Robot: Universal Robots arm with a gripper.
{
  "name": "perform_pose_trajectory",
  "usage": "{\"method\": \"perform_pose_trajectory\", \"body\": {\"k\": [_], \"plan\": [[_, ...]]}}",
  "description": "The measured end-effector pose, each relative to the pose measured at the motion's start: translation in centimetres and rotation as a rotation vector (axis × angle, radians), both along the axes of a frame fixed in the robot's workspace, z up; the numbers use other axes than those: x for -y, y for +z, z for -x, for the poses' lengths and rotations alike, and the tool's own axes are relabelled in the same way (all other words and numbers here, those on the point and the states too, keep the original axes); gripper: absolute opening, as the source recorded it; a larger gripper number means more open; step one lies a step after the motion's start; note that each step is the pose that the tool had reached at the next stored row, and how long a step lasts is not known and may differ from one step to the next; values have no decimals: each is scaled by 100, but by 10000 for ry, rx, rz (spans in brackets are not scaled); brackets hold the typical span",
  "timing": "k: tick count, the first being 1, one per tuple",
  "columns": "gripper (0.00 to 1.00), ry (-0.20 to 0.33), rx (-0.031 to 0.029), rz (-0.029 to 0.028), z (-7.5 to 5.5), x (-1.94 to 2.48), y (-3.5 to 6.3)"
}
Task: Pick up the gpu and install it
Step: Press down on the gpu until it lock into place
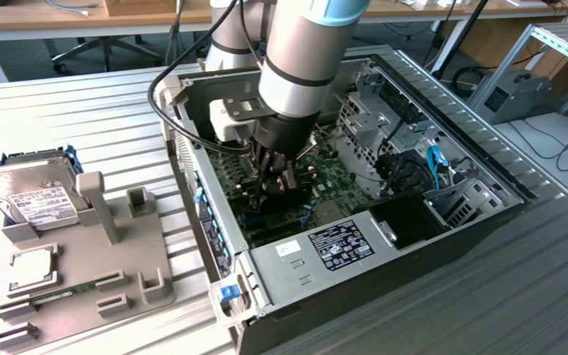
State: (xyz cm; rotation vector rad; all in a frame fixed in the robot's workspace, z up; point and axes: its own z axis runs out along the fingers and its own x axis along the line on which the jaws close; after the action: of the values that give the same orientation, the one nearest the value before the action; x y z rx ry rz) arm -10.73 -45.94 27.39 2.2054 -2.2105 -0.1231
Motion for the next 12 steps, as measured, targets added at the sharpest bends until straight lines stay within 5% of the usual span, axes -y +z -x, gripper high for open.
{"method": "perform_pose_trajectory", "body": {"k": [4,12], "plan": [[11,1,-6,11,-2,0,95],[11,0,-62,13,-196,0,95]]}}
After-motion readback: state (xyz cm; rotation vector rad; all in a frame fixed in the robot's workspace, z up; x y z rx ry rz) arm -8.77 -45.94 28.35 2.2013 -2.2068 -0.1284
